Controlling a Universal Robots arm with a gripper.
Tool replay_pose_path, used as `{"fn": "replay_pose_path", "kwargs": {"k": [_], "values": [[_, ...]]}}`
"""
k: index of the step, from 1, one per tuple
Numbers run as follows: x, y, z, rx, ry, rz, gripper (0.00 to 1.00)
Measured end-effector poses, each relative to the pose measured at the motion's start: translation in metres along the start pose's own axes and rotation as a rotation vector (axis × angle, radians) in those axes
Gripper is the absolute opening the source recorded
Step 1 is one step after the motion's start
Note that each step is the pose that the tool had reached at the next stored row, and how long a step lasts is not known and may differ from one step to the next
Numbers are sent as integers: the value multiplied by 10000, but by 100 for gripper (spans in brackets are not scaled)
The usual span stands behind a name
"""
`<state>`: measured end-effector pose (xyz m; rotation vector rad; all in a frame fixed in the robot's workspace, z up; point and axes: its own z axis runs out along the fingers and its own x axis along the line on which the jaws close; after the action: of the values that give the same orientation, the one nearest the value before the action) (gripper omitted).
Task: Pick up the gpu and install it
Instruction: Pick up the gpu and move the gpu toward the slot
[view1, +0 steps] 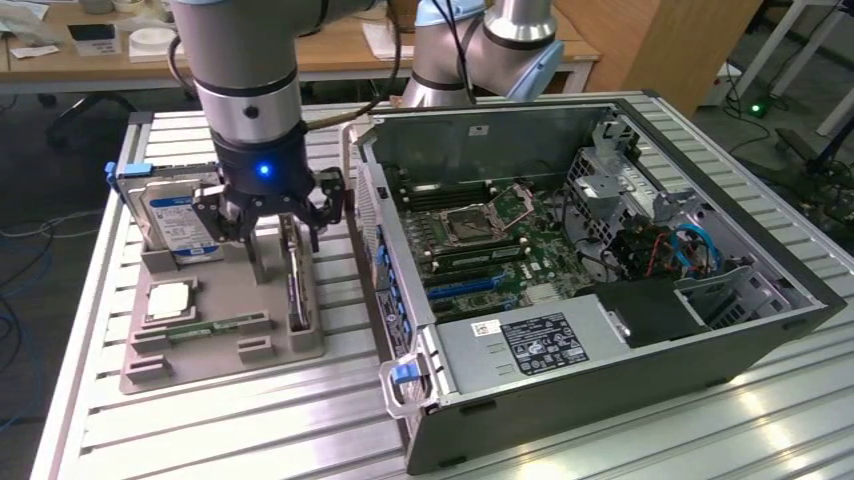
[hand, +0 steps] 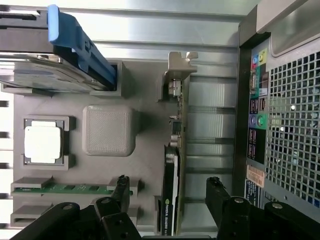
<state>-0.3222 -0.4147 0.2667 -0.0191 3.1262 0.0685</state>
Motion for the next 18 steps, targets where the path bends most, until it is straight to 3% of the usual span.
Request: {"fn": "replay_pose_path", "kwargs": {"k": [9,18], "values": [[2,19,165,6,0,1,72],[4,28,329,56,1,2,72]]}}
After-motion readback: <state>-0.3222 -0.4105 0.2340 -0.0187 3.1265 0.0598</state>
